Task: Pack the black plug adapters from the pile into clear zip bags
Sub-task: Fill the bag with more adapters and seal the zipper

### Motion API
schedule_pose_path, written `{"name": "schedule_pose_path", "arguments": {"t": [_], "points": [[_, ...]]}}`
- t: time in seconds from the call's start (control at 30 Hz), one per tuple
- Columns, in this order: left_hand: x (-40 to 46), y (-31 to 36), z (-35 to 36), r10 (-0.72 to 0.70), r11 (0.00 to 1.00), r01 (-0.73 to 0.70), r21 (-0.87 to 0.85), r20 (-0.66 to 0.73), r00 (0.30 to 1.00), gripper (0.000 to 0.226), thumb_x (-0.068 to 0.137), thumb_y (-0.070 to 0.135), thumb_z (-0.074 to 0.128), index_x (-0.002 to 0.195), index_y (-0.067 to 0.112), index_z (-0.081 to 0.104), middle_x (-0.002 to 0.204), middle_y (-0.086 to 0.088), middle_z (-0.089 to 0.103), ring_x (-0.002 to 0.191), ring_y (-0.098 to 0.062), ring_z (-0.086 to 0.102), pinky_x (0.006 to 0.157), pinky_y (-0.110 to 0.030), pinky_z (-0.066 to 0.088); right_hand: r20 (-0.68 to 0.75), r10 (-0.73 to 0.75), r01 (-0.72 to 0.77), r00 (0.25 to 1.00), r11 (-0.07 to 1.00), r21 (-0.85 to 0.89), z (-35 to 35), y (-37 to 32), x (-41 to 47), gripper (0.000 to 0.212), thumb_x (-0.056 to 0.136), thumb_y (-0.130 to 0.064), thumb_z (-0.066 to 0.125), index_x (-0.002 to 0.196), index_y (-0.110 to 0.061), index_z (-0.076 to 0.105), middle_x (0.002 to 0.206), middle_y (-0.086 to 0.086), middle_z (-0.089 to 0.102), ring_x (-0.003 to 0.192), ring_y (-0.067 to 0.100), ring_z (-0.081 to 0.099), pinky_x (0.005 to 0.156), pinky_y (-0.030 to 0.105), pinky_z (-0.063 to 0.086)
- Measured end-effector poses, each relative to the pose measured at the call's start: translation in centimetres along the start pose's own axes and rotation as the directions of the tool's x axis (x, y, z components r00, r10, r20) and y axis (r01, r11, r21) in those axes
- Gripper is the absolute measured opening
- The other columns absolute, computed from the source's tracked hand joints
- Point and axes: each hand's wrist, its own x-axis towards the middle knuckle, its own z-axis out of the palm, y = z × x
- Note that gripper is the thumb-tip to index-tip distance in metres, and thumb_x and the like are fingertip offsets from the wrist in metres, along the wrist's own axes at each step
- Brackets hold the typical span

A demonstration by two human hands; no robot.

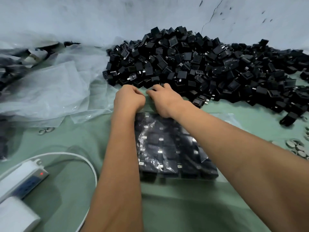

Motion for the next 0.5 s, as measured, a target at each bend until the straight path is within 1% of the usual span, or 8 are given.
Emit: {"name": "schedule_pose_path", "arguments": {"t": [0.07,0.13,0.17,0.2,0.27,0.33,0.4,0.5], "points": [[0.0,-0.1,0.1,-0.002,1.0,0.002,-0.007,0.0,1.0,0.026,0.086,0.005,0.058,0.086,0.023,0.077,0.092,-0.002,0.072,0.09,-0.025,0.069,0.086,-0.042,0.061,-0.012,0.004,-0.004,1.0,1.0,0.0,0.3,0.1,0.5,0.053,0.094,-0.004,0.06,0.144,-0.016,0.047,0.137,0.008,0.04,0.127,0.034,0.042,0.099,0.045,0.051],[0.1,0.0,0.1,-0.002,1.0,0.001,-0.01,-0.002,1.0,0.024,0.086,0.005,0.06,0.086,0.023,0.077,0.092,-0.001,0.072,0.089,-0.024,0.069,0.085,-0.042,0.062,-0.037,-0.011,0.012,0.999,1.0,0.028,0.2,0.6,0.5,0.039,0.094,-0.006,0.058,0.132,-0.015,0.056,0.119,0.007,0.042,0.114,0.033,0.052,0.088,0.042,0.051],[0.1,0.0,0.1,0.0,1.0,0.0,-0.013,-0.004,1.0,0.024,0.086,0.005,0.06,0.086,0.022,0.077,0.093,-0.001,0.072,0.089,-0.024,0.069,0.085,-0.042,0.062,-0.041,-0.019,0.021,0.999,0.999,0.05,0.0,0.8,0.4,0.034,0.095,-0.008,0.058,0.128,-0.015,0.059,0.115,0.006,0.043,0.109,0.034,0.056,0.086,0.041,0.051],[0.0,0.0,0.1,0.0,1.0,-0.001,-0.013,-0.006,1.0,0.024,0.086,0.005,0.06,0.086,0.022,0.077,0.093,-0.001,0.071,0.089,-0.024,0.069,0.085,-0.042,0.062,-0.037,-0.026,0.029,0.999,0.997,0.069,-0.2,1.1,0.2,0.033,0.096,-0.011,0.059,0.128,-0.016,0.061,0.116,0.008,0.046,0.107,0.034,0.057,0.088,0.04,0.052],[-0.2,0.1,0.1,0.004,1.0,-0.004,-0.008,-0.005,1.0,0.023,0.087,0.006,0.061,0.085,0.024,0.076,0.095,-0.001,0.071,0.09,-0.024,0.069,0.086,-0.042,0.062,-0.034,-0.04,0.043,0.999,0.994,0.099,-0.8,1.8,-0.5,0.034,0.098,-0.02,0.06,0.132,-0.019,0.062,0.123,0.012,0.053,0.11,0.035,0.058,0.095,0.043,0.052],[-0.2,0.3,0.2,0.016,1.0,-0.016,-0.002,0.004,1.0,0.024,0.089,0.007,0.061,0.083,0.026,0.075,0.095,0.0,0.071,0.091,-0.024,0.069,0.086,-0.041,0.061,-0.076,-0.028,0.04,0.997,0.986,0.163,-1.5,2.4,-1.4,0.034,0.103,-0.03,0.056,0.135,-0.021,0.062,0.126,0.014,0.057,0.113,0.034,0.058,0.098,0.044,0.051],[-0.3,0.5,0.3,0.04,0.999,-0.04,0.005,0.017,0.999,0.025,0.089,0.008,0.062,0.079,0.027,0.073,0.092,0.002,0.071,0.091,-0.023,0.069,0.086,-0.039,0.061,-0.146,0.0,0.034,0.989,0.972,0.232,-2.2,3.1,-2.6,0.032,0.106,-0.037,0.049,0.128,-0.019,0.064,0.118,0.012,0.061,0.111,0.031,0.058,0.095,0.043,0.05],[-0.9,1.6,0.9,0.116,0.993,-0.117,0.02,0.05,0.992,0.024,0.09,0.01,0.063,0.078,0.029,0.07,0.09,0.005,0.072,0.092,-0.019,0.068,0.083,-0.034,0.058,-0.222,0.084,-0.012,0.971,0.951,0.308,-3.1,4.8,-5.3,0.036,0.107,-0.044,0.045,0.114,-0.014,0.064,0.106,0.009,0.059,0.102,0.027,0.055,0.086,0.038,0.044]]}}
